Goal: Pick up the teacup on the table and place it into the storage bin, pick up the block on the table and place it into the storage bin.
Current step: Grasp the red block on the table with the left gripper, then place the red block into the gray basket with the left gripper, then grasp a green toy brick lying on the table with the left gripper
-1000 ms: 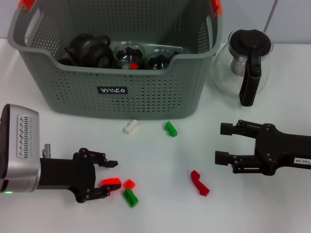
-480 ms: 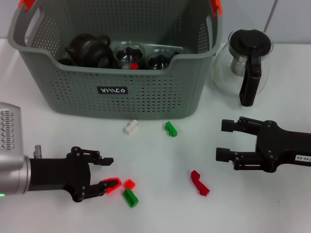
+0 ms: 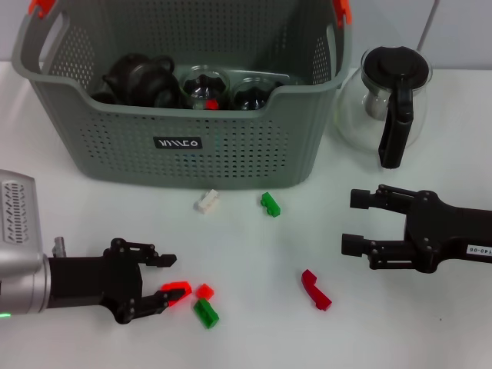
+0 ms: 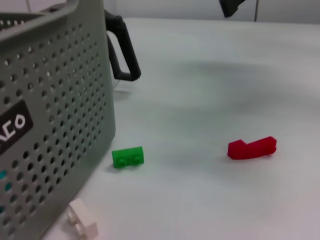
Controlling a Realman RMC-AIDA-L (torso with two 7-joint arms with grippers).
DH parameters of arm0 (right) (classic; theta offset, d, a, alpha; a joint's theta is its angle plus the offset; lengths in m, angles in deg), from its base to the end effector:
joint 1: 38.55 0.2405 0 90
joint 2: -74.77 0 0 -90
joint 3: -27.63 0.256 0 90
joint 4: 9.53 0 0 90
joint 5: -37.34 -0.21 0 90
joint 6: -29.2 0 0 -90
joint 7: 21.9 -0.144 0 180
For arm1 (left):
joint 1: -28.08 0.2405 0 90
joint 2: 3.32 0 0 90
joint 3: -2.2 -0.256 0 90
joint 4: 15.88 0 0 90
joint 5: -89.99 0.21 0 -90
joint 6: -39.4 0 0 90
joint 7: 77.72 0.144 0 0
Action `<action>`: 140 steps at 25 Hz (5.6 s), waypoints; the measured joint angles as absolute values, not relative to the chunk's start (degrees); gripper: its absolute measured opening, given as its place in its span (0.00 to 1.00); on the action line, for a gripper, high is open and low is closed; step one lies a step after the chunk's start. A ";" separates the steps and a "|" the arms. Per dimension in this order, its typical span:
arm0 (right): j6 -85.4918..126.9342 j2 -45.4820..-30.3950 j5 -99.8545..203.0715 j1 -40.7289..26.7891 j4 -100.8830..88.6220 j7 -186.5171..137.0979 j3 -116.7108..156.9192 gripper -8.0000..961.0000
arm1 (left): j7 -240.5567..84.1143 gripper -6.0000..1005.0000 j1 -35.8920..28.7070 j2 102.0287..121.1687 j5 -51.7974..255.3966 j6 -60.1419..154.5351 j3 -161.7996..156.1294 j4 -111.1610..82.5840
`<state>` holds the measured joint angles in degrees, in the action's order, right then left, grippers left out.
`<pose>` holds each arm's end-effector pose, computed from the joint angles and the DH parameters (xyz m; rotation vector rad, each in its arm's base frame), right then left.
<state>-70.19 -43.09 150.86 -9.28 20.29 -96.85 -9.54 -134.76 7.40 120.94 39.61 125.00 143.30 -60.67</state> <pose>0.2624 0.2962 -0.0068 -2.8162 0.6565 0.9337 -0.3192 0.2734 -0.0273 -2.8118 -0.2530 -0.2609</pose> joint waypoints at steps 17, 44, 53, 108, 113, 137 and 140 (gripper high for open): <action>-70.02 -43.09 150.78 -9.31 20.09 -96.87 -9.54 0.98 | -134.67 0.46 7.07 120.86 39.28 120.94 143.43 -59.21; -70.06 -43.09 150.49 -9.25 20.45 -97.25 -9.54 0.98 | -138.15 0.23 6.63 120.13 39.64 122.36 143.47 -60.10; -70.34 -43.09 150.50 -9.19 20.57 -97.37 -9.54 0.98 | -140.09 0.24 3.53 117.04 35.84 141.90 156.65 -62.75; -70.86 -43.17 150.60 -8.67 20.10 -96.91 -9.28 0.98 | -180.13 0.72 0.83 116.93 22.73 136.58 140.80 -84.18; -70.89 -43.18 150.76 -8.81 20.25 -97.06 -9.28 0.98 | -174.91 0.73 3.52 116.88 32.89 146.68 140.29 -87.02; -70.38 -43.09 150.68 -9.08 20.14 -96.78 -9.28 0.98 | -179.53 0.73 4.86 121.35 51.08 131.67 104.74 -93.23; -70.37 -43.08 150.60 -9.15 20.17 -96.77 -9.28 0.98 | -179.53 0.73 5.04 121.36 51.31 128.35 102.23 -92.17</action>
<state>-70.37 -43.08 150.60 -9.15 20.17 -96.77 -9.28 -179.53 5.04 121.36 51.31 128.35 102.23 -92.17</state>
